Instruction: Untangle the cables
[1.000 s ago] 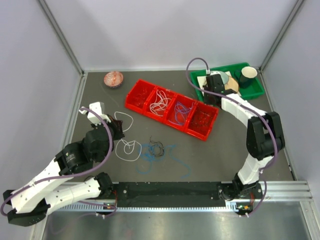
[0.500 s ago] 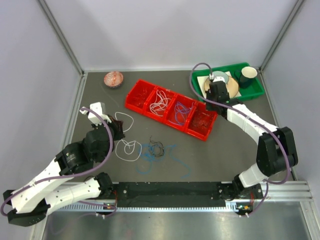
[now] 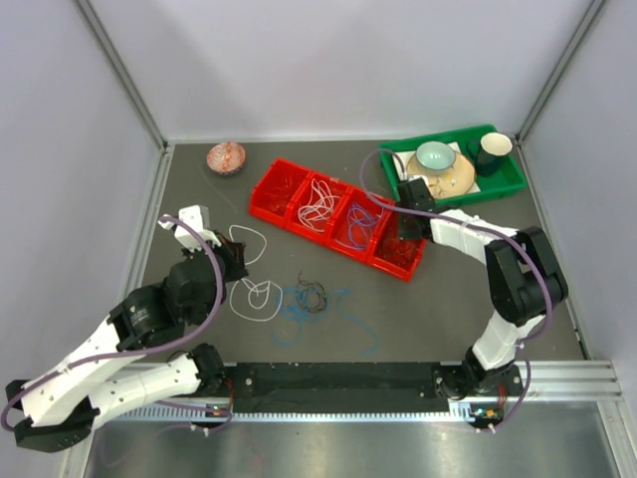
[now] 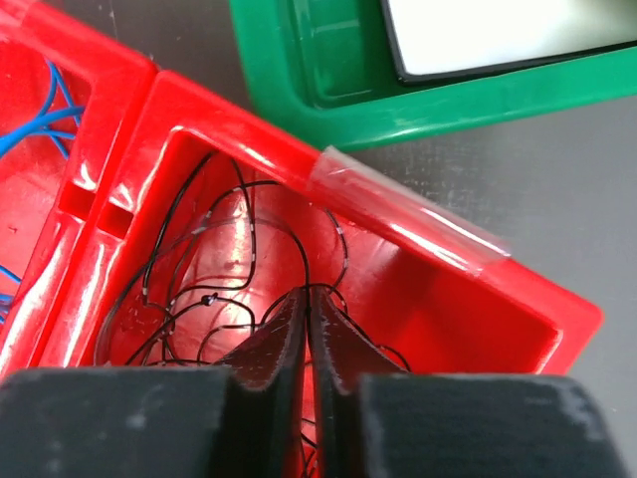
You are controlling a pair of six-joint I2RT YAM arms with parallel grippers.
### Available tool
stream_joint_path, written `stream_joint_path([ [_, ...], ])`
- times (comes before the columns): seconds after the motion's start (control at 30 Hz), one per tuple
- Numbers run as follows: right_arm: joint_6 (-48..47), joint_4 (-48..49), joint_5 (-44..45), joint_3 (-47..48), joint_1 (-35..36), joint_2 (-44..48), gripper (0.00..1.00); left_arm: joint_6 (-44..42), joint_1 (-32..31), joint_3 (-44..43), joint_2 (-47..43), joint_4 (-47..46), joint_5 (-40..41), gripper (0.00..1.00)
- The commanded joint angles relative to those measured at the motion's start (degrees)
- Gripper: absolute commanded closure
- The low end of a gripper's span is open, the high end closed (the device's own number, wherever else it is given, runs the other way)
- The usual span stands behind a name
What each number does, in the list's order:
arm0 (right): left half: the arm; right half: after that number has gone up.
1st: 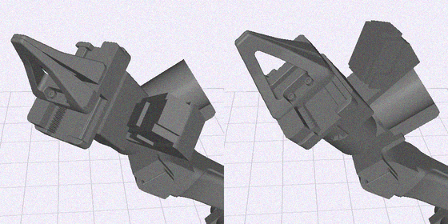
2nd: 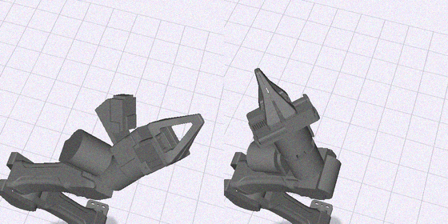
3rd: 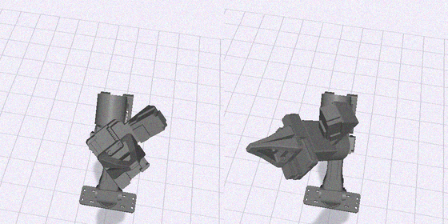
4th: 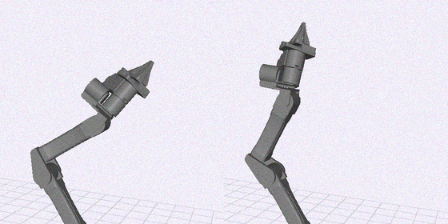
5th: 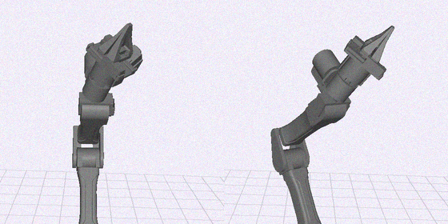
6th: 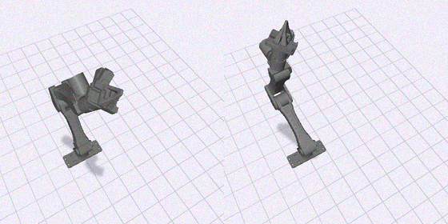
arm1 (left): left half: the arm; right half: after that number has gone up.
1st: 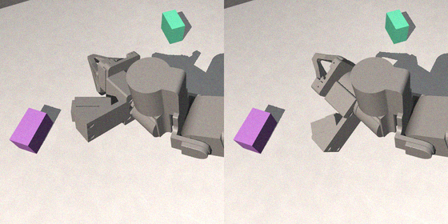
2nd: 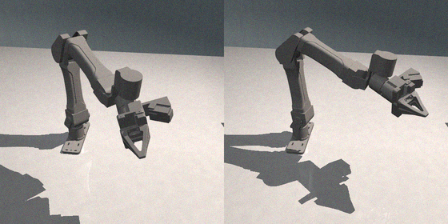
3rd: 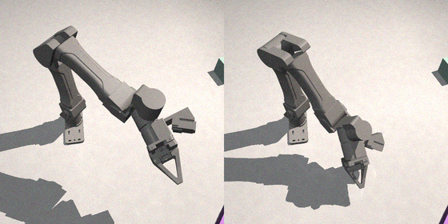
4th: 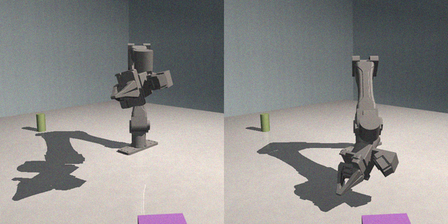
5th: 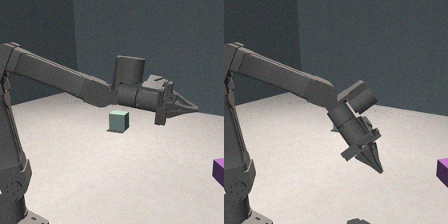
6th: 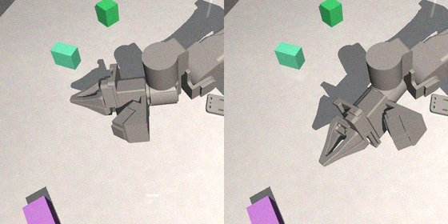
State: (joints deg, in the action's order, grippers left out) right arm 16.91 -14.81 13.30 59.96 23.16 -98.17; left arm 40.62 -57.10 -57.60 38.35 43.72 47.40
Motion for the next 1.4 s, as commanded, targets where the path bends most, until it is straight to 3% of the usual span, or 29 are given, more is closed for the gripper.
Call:
stream_joint_path([
  [0.0, 0.8, 2.2, 2.9, 1.0, 1.5, 2.8, 0.75, 0.8, 0.1, -0.2, 0.1, -0.6, 0.1, 1.00],
  [0.17, 1.2, -0.2, 5.2, 0.3, 3.4, 10.4, 0.44, 0.2, 0.1, 0.2, 0.6, -1.6, -0.2, 1.00],
  [0.2, 1.3, -0.9, 5.3, 0.6, 3.4, 11.3, 0.34, 0.2, 0.1, 0.6, 0.8, -1.8, -0.1, 1.00],
  [0.4, 1.5, -5.8, 5.6, 1.6, 3.6, 19.1, 0.07, 2.3, 0.2, 5.3, 6.0, -4.6, -2.3, 1.00],
  [0.53, 2.9, -7.4, 4.6, -0.5, 3.9, 25.1, 0.02, 7.8, 2.1, 7.9, 11.7, -3.8, -6.6, 1.00],
  [0.63, 4.5, -7.4, 4.2, -2.8, 8.8, 30.7, 0.01, 11.1, 10.0, 10.3, 12.1, -0.8, -13.6, 1.00],
  [0.67, 5.1, -7.3, 3.6, -3.4, 10.6, 31.8, 0.01, 11.1, 15.3, 11.3, 11.5, -0.9, -15.7, 1.00],
  [0.8, 10.2, -7.2, 3.4, -7.0, 21.0, 34.2, 0.01, 6.7, 28.5, 16.5, 12.0, -4.7, -28.5, 1.00],
  [0.97, 13.3, -6.1, 3.2, -9.5, 26.1, 33.0, 0.01, 6.7, 30.7, 16.8, 18.5, -5.0, -27.3, 1.00],
  [1.13, 14.1, -5.8, 3.4, -11.2, 27.2, 32.8, 0.01, 12.1, 31.3, 17.1, 22.4, -1.6, -19.9, 1.00],
  [1.17, 14.1, -5.8, 3.6, -11.4, 27.1, 33.0, 0.01, 12.7, 31.3, 18.1, 22.4, -1.1, -19.4, 0.98],
  [1.2, 14.0, -5.8, 3.7, -11.5, 27.1, 32.9, 0.01, 14.2, 31.3, 18.6, 22.4, -0.8, -19.0, 0.85],
  [1.23, 13.9, -5.7, 3.7, -11.6, 27.1, 32.7, 0.01, 15.2, 31.2, 19.1, 22.0, -0.5, -18.5, 0.68],
  [1.27, 13.9, -5.7, 3.6, -11.5, 27.1, 32.5, 0.01, 16.8, 31.2, 20.6, 20.7, -0.6, -18.2, 0.35],
  [1.37, 13.8, -5.3, 2.7, -11.0, 27.1, 31.1, 0.01, 18.1, 31.3, 23.8, 18.0, -3.4, -16.5, 0.14],
])
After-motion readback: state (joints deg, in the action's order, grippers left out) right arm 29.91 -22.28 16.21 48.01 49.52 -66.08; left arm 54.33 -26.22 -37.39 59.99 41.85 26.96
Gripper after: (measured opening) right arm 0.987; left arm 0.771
